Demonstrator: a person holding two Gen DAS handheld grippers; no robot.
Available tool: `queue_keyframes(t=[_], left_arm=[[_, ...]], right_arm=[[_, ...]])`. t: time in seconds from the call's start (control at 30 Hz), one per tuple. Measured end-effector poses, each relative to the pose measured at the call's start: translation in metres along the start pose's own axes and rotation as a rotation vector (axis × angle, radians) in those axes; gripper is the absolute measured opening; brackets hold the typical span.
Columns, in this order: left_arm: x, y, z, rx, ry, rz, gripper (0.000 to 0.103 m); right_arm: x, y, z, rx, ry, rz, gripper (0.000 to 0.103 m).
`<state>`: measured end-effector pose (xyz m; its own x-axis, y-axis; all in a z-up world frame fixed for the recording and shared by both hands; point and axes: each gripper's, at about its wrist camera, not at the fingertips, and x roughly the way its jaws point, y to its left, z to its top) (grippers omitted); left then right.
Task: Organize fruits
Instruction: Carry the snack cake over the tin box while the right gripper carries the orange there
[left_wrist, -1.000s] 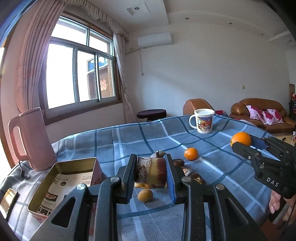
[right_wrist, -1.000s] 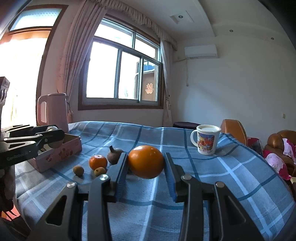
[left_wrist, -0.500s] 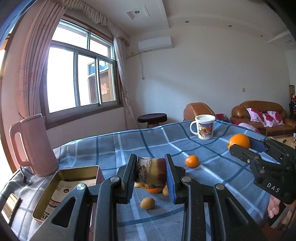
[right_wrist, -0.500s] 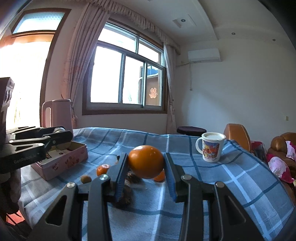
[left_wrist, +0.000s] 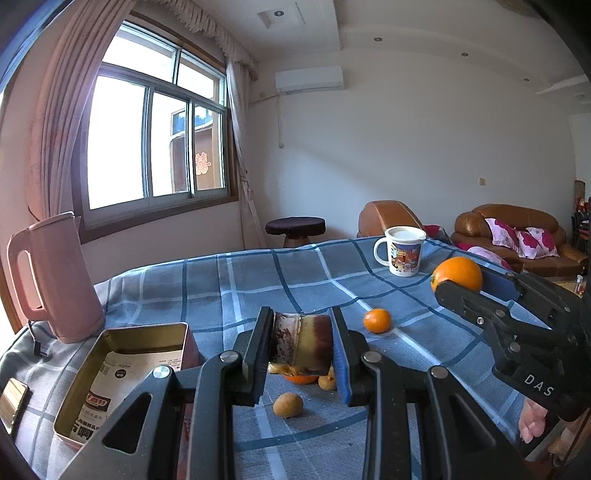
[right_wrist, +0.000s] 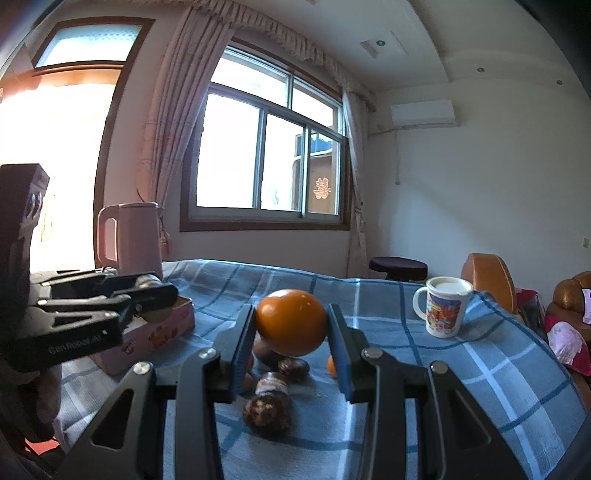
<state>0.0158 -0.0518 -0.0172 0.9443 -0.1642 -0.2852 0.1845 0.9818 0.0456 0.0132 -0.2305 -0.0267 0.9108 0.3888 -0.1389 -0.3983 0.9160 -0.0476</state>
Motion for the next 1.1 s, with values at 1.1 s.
queue_keyframes(t=[1.1], left_arm=[[0.006, 0.100, -0.004, -0.115, 0.050, 0.124, 0.031]], right_arm=[[0.084, 0.084, 0.048, -0.129, 0.092, 0.203, 0.041]])
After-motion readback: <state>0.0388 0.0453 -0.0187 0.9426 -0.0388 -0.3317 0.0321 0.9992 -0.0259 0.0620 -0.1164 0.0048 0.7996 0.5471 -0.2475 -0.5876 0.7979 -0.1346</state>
